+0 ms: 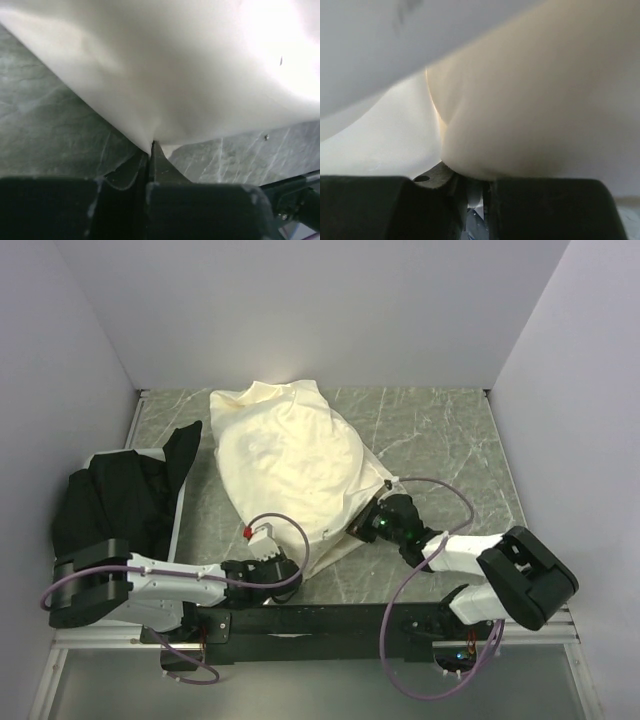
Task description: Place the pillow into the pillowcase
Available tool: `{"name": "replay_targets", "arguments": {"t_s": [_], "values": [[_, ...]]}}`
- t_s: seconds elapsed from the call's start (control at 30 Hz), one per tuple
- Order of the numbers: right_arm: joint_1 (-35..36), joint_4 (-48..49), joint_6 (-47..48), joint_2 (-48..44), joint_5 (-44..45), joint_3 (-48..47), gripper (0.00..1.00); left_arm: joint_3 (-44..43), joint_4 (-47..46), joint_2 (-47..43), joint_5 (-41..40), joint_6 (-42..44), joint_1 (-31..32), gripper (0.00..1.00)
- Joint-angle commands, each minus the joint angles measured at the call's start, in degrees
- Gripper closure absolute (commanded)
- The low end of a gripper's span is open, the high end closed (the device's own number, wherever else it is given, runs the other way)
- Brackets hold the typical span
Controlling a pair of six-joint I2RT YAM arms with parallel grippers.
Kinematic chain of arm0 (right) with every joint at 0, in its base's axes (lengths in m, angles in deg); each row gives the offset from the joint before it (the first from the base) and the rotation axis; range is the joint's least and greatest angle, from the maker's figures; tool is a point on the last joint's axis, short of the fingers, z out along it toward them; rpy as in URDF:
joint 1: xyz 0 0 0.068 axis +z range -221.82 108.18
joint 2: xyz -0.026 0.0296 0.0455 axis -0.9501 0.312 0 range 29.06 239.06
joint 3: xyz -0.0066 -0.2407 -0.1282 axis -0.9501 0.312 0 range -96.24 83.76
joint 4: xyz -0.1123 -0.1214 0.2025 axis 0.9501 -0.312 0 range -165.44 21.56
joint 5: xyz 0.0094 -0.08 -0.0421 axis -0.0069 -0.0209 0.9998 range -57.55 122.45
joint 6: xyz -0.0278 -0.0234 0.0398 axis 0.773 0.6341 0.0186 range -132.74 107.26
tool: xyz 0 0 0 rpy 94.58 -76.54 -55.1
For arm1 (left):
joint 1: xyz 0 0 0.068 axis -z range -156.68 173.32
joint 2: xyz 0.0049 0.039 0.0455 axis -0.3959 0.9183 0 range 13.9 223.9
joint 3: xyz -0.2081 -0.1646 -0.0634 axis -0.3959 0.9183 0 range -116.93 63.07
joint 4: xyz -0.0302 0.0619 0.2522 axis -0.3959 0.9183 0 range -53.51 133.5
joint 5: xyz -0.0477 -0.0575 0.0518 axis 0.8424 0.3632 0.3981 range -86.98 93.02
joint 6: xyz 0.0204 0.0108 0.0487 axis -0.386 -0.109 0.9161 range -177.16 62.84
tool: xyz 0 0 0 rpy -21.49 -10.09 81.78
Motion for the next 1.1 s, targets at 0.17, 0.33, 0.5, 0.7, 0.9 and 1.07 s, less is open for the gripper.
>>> {"name": "replay_targets", "arguments": {"t_s": [0.17, 0.33, 0.5, 0.7, 0.9, 1.07], "values": [[2.1, 1.7, 2.6, 8.7, 1.9, -11.3, 0.98, 0.2, 2.2, -19.0, 0.4, 7.4, 2.2, 0.99], [2.2, 5.8, 0.2, 16.3, 2.6, -15.9, 0.99, -7.9, 10.5, -19.2, 4.8, 13.2, 7.7, 0.99], [2.3, 3.9, 1.0, 20.1, 2.5, -21.0, 0.87, -11.0, 25.7, -19.6, 0.4, 5.3, 12.3, 0.99], [3.7, -9.4, 5.0, 9.0, 8.0, -15.2, 0.38, -4.2, 24.6, -29.0, -1.6, 3.1, 4.5, 0.99], [3.9, -18.8, 7.2, -9.4, 11.5, -2.6, 0.23, -4.3, 13.1, -22.9, 7.4, 18.0, -9.4, 0.99], [2.0, -35.0, 9.4, -26.2, 19.8, 1.8, 0.21, -5.4, 8.3, -14.9, 13.3, 24.9, -17.8, 0.99]]}}
